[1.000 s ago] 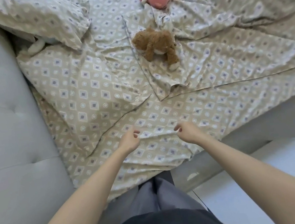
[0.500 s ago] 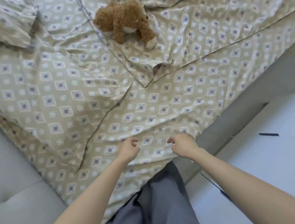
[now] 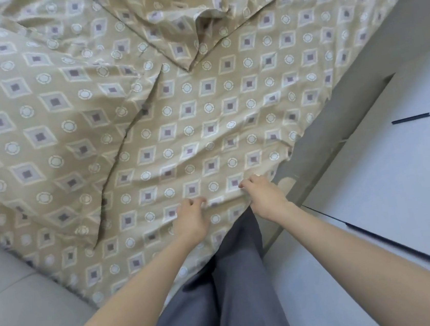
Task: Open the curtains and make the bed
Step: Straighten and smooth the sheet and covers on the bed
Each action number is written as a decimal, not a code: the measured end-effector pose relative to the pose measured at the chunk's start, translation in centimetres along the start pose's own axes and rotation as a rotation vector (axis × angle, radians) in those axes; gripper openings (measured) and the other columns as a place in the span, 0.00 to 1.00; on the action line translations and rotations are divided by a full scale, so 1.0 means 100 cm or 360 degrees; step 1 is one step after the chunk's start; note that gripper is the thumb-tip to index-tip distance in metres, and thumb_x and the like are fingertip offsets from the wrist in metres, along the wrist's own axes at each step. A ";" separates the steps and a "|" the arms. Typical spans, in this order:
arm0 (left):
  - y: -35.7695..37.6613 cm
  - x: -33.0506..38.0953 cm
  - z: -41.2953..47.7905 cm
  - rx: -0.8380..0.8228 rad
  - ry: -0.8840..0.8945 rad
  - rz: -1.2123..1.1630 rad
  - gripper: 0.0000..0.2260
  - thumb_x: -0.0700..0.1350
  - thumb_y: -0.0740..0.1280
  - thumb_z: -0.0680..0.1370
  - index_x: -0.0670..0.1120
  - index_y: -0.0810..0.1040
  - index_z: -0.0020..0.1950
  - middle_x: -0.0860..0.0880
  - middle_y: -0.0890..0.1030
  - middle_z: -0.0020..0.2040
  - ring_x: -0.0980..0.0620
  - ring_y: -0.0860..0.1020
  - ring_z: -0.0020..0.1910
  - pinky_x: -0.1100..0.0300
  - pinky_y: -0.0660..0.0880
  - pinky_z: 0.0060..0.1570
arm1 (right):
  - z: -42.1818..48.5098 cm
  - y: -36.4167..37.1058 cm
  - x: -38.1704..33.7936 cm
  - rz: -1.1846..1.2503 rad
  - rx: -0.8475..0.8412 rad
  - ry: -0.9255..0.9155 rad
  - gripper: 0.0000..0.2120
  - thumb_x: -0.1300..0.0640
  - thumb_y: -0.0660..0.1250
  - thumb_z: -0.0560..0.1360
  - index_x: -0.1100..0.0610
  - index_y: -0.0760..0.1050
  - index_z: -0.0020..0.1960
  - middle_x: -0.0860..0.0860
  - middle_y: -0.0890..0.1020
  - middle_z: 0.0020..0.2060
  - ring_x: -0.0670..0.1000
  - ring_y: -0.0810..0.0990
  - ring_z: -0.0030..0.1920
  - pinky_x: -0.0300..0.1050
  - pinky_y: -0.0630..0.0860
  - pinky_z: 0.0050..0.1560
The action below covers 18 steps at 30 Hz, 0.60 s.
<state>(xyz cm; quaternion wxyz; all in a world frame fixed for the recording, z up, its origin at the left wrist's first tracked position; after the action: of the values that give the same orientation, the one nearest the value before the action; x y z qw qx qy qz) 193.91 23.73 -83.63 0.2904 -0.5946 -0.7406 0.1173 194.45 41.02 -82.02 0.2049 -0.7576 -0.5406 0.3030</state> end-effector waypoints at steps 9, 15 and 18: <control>-0.005 0.008 0.015 0.0409 0.0161 0.0243 0.08 0.46 0.61 0.80 0.44 0.75 0.54 0.46 0.71 0.57 0.45 0.69 0.58 0.52 0.69 0.56 | 0.015 0.011 0.010 -0.0153 0.0343 -0.0076 0.23 0.71 0.67 0.67 0.60 0.68 0.60 0.55 0.70 0.58 0.56 0.69 0.58 0.44 0.63 0.46; 0.000 -0.002 0.016 0.0271 0.0151 -0.0129 0.06 0.40 0.61 0.79 0.40 0.76 0.48 0.44 0.77 0.51 0.49 0.73 0.46 0.59 0.68 0.46 | 0.022 0.002 0.005 -0.0271 0.0410 -0.0141 0.11 0.69 0.67 0.71 0.60 0.72 0.51 0.55 0.70 0.54 0.57 0.69 0.58 0.46 0.65 0.47; 0.004 -0.002 0.013 0.0175 0.0200 -0.0012 0.07 0.42 0.60 0.80 0.41 0.77 0.49 0.45 0.77 0.52 0.47 0.75 0.47 0.56 0.72 0.48 | 0.024 0.003 -0.002 -0.0284 0.0368 -0.0262 0.09 0.69 0.64 0.73 0.61 0.73 0.52 0.56 0.70 0.55 0.57 0.69 0.58 0.47 0.66 0.48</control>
<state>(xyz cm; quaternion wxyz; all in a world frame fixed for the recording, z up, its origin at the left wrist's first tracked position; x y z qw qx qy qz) 193.49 23.88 -84.96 0.3689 -0.5812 -0.7155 0.1190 192.98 40.69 -83.87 0.2717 -0.6506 -0.5822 0.4049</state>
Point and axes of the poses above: each hand's wrist, its own z-axis towards the middle knuckle, its own y-axis out of the palm, x = y × z, the point moved 10 cm from there along z, towards the middle knuckle
